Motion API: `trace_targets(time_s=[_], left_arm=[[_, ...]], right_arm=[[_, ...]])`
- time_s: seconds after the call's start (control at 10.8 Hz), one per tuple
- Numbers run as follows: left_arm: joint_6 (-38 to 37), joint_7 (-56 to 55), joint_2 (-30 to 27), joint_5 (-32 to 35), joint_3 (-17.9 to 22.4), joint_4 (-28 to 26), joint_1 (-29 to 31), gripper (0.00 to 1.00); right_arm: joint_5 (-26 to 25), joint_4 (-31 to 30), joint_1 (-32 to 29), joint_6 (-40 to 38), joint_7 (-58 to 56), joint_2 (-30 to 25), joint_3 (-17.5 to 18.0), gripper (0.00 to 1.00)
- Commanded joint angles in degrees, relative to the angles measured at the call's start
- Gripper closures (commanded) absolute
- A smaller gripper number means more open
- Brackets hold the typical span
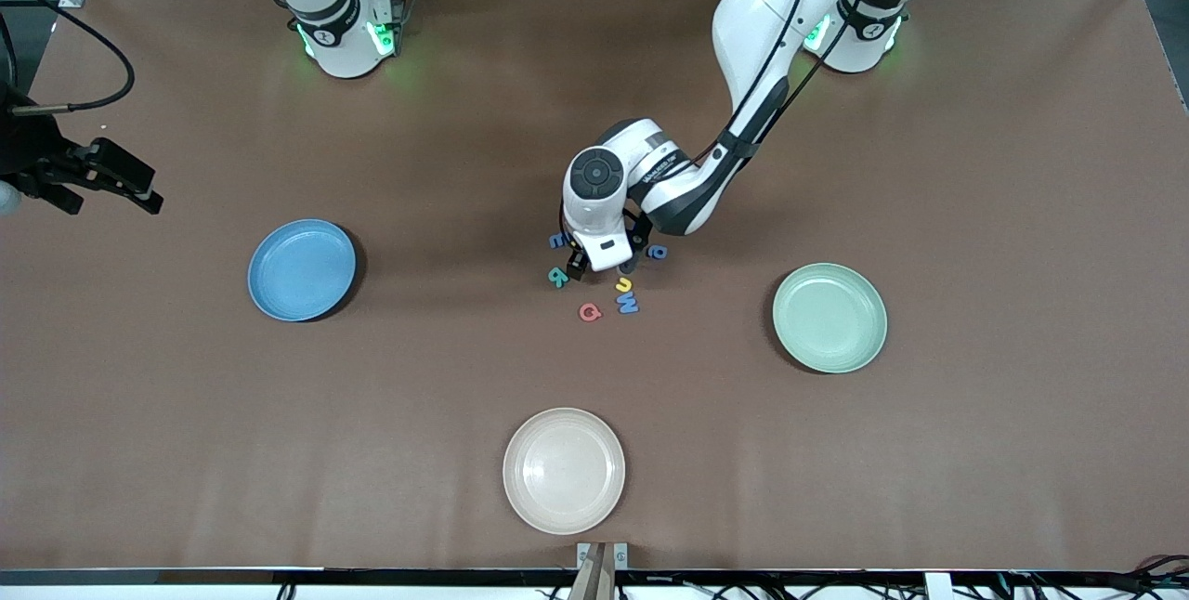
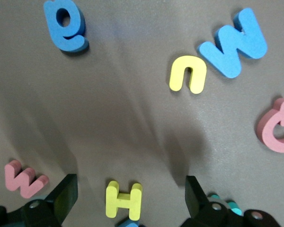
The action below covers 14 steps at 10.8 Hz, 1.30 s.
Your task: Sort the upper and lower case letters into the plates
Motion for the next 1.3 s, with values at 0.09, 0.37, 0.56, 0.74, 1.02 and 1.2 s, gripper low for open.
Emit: trace_targets(time_s=[0.09,0.37,0.56,0.74,1.02,1.2], left_arm=[[0.6,-3.8,1.8,0.8,0.7,1.9,-2.0,0.00],[1.7,-4.2,2.1,1.0,0.9,1.8,-2.3,0.00],[1.7,-4.1,2.0,1.2,0.9,1.8,-2.3,0.00],[1.7,-4.0,1.6,1.2,0.9,1.8,-2.1,0.00],[1.7,-4.0,1.8,1.1,0.9,1.8,-1.9,0.19],[1.7,-4.0,1.8,1.1,0.9,1.8,-2.0,0.30]], right_arm=[[1.1,0.8,-0.4,-0.7,-0.3,0.4,0.2,0.00],[1.1,0.8,-0.4,-0.6,-0.3,0.4,0.2,0.00],[1.1,0.8,-0.4,-0.7,-0.3,0.4,0.2,0.00],[1.1,0.8,-0.4,-0.7,-0.3,0.4,0.2,0.00],[1.1,0.8,-0.4,-0.7,-0.3,0.4,0.3,0.00],[1.2,0.8,-0.4,-0.6,-0.2,0.4,0.3,0.00]])
